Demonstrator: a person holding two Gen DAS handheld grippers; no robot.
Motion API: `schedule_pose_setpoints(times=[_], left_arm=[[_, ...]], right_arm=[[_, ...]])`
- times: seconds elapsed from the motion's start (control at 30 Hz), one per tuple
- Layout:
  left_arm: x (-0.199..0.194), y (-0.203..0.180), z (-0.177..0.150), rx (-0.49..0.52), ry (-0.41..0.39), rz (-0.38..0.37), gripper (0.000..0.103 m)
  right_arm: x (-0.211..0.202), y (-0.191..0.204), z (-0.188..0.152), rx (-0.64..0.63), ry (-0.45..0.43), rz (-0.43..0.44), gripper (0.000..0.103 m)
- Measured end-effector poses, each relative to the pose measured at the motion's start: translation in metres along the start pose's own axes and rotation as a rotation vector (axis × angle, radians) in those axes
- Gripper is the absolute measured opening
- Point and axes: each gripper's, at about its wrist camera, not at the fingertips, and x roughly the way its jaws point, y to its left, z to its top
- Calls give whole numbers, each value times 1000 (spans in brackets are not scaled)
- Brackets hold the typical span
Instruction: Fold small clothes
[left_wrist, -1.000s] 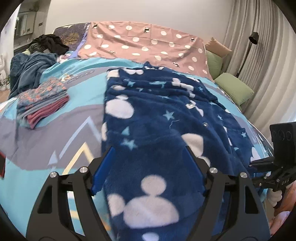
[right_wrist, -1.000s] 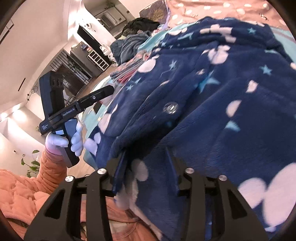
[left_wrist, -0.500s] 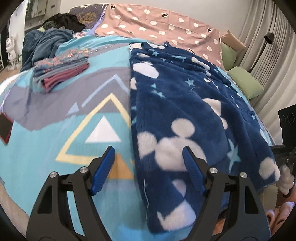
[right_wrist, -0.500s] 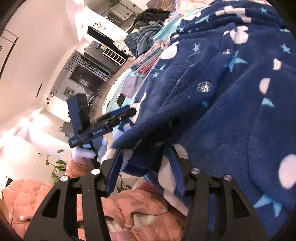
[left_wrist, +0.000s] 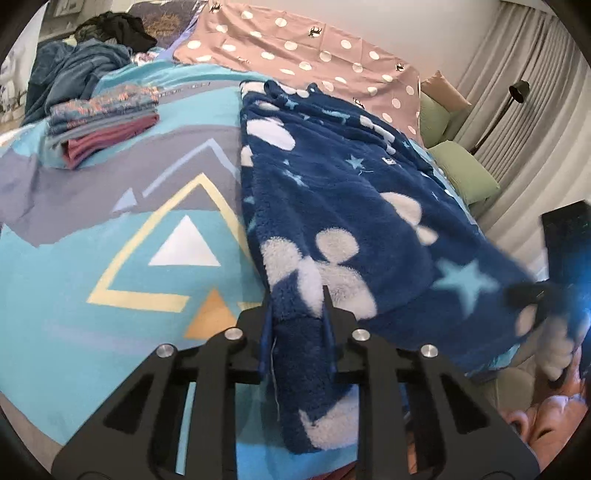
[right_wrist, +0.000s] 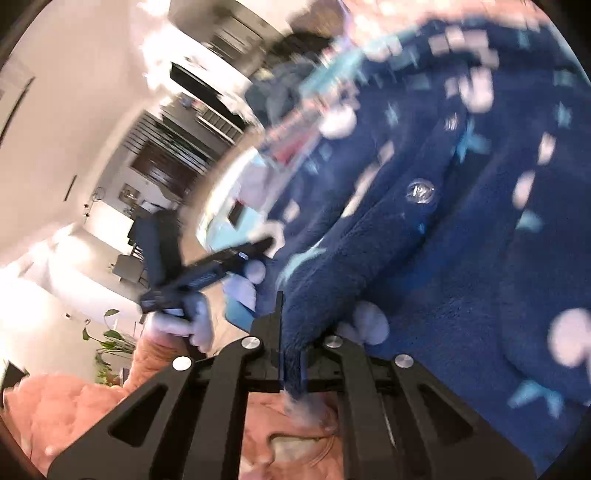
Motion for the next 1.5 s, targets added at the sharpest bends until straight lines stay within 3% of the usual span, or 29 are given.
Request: schedule_pose_setpoints(times=[0.13,0.17,0.23,0.3,0.33,0.37,0.43,0.6,0.73,0.8,0.93,1.03,1.17,1.27,1.37,1.5], left_arm=[[4,2,0,3,22,15,23],[6,4,0,-4,26,9,26],[6,6,-1,-18,19,1,30],[4,7,-3,-19,17,5,34],[3,8,-4,-17,19,6,39],[1,8,-5,-13,22,11,45],[-1,10,-8,-15,24,16,56],[-4,11,-16,-28,22,7,63],[-7,7,-20,-10,35,17,65],[-7,5,-20,-2,41,24,67],[-2,-1,-16,14,48,46,72],[1,-6,-17,33,44,63,75],[-3,-3,-20,7,23,59,75],[-4,-1,-22,-12,12,52,75],[-3,-3,-21,-10,11,59,75],[-3,-1,-21,-25,5,55,75]], right_arm=[[24,-34,-24,85,151,-129,6],[26,-47,-31,136,148,-122,7],[16,-50,-34,170,100,-77,7],[-2,-45,-34,136,42,-98,12],[-11,-43,-36,117,22,-113,19],[-26,-41,-37,98,-6,-151,29],[-49,-40,-38,80,-67,-245,36],[-109,-69,-54,220,-200,-431,39],[-120,-80,-80,307,-220,-558,39],[-113,-70,-85,237,-221,-593,39],[-75,-26,-79,-32,-174,-611,41],[-50,-14,-73,-120,-150,-493,41],[-17,15,-70,-331,-86,-537,41],[9,25,-71,-466,2,-505,41],[40,24,-75,-625,51,-619,41],[62,33,-89,-842,50,-711,42]])
